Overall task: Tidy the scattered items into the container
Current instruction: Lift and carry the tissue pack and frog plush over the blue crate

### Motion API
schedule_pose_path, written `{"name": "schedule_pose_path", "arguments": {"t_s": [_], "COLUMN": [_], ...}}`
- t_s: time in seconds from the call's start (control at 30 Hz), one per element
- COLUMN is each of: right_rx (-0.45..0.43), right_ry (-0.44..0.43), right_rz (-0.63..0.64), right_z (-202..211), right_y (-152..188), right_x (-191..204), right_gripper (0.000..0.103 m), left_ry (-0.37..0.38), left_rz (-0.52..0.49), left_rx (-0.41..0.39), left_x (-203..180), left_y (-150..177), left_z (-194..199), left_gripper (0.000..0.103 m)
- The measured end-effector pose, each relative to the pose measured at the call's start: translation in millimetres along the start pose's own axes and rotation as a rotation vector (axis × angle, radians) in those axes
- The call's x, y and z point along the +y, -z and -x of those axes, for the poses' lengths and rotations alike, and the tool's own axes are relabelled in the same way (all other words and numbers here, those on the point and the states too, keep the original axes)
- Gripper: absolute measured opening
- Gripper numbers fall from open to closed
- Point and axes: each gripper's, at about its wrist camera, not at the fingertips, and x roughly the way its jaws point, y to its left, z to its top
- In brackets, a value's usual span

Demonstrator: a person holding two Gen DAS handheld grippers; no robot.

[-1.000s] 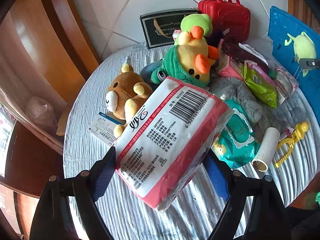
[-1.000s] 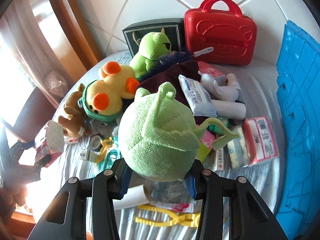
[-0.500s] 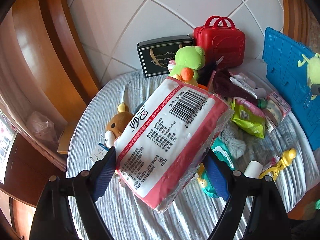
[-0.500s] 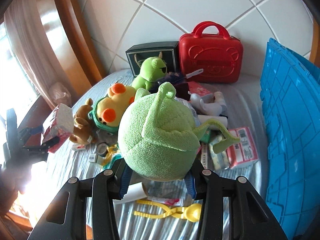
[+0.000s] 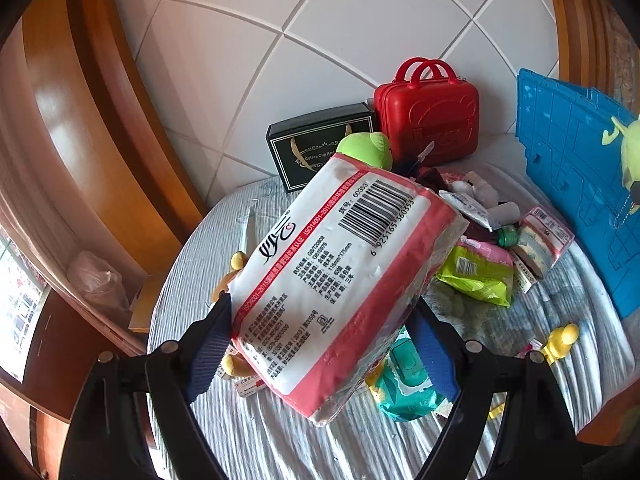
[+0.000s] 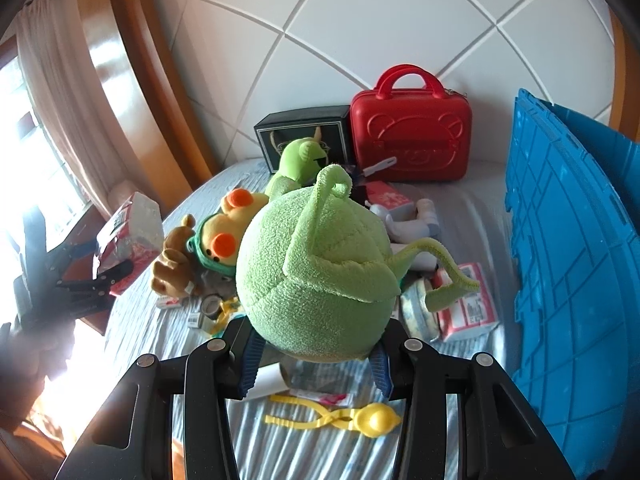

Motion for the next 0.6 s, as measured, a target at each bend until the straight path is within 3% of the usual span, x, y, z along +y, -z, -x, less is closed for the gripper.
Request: {"name": "schedule_pose_path", "arguments": {"t_s": [0.6], "right_rx": [-0.124], "right_ry": [-0.051], "right_rz": [0.037], "right_z": [107.8], "right_y": [-33.8], "right_x": [-89.3], "right_gripper": [0.044], "left_ry": [0.037], "left_rz": [0.008], "left_rx": [-0.144], "left_x": [-120.3], "left_y": [-102.7], "left_z": [62.5], "left_gripper": [0.084]}}
